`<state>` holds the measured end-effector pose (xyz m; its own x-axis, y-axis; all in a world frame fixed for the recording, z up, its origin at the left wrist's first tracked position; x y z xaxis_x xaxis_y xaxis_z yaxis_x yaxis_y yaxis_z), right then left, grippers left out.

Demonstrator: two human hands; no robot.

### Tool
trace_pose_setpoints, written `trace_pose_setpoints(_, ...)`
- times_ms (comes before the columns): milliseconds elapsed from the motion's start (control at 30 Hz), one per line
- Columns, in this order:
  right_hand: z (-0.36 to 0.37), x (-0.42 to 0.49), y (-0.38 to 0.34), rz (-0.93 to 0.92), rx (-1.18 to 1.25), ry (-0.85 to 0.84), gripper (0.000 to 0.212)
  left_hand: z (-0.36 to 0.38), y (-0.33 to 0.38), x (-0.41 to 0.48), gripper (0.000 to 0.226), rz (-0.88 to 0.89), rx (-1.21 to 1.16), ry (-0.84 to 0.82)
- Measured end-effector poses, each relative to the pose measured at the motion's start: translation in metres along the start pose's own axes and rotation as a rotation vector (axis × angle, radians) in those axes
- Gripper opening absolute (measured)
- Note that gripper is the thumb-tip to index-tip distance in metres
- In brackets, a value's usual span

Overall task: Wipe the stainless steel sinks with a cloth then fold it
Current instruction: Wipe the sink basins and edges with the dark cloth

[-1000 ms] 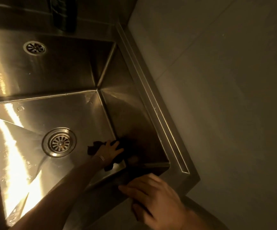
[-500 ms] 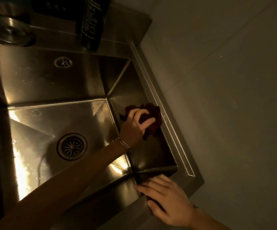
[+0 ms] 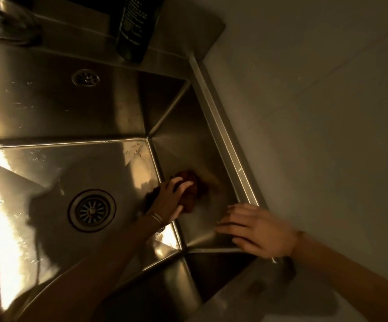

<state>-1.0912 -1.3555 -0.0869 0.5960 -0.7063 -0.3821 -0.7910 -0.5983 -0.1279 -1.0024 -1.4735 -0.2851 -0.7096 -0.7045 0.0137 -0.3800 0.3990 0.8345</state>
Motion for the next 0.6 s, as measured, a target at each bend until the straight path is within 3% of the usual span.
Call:
trace_pose_setpoints(167,0.027,0.007,0.002,-0.008,0.031,-0.06,0.035,-0.03,0.056,0.02,0.061,0.139,-0.201,0.297)
trace_pose_setpoints(300,0.025,0.008,0.005,-0.008,0.07,0.014,0.034,-0.044,0.078,0.036,0.062,0.228,-0.199,0.394)
trace_pose_setpoints(400,0.028,0.008,0.005,-0.002,0.041,0.02,0.034,-0.027,0.043,0.047,0.067,0.074,-0.225,0.359)
trace_pose_setpoints(533,0.03,0.009,0.006,0.009,0.065,0.001,0.03,-0.013,-0.02,0.066,0.059,-0.334,-0.333,0.275)
trace_pose_setpoints(600,0.029,0.011,0.006,0.006,0.076,0.001,0.032,-0.02,-0.016,0.063,0.059,-0.338,-0.316,0.276)
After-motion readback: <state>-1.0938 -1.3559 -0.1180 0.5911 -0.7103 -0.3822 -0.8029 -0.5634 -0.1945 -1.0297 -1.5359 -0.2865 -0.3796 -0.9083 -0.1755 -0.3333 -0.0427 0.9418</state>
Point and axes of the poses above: each hand's wrist, its own x-axis towards the middle knuckle, its own z-axis out of the palm, y = z × x, the point moved 4 cm from there along x, towards the middle knuckle, and after that the axes turned 9 degrees about -z, right-handed, at the moved point
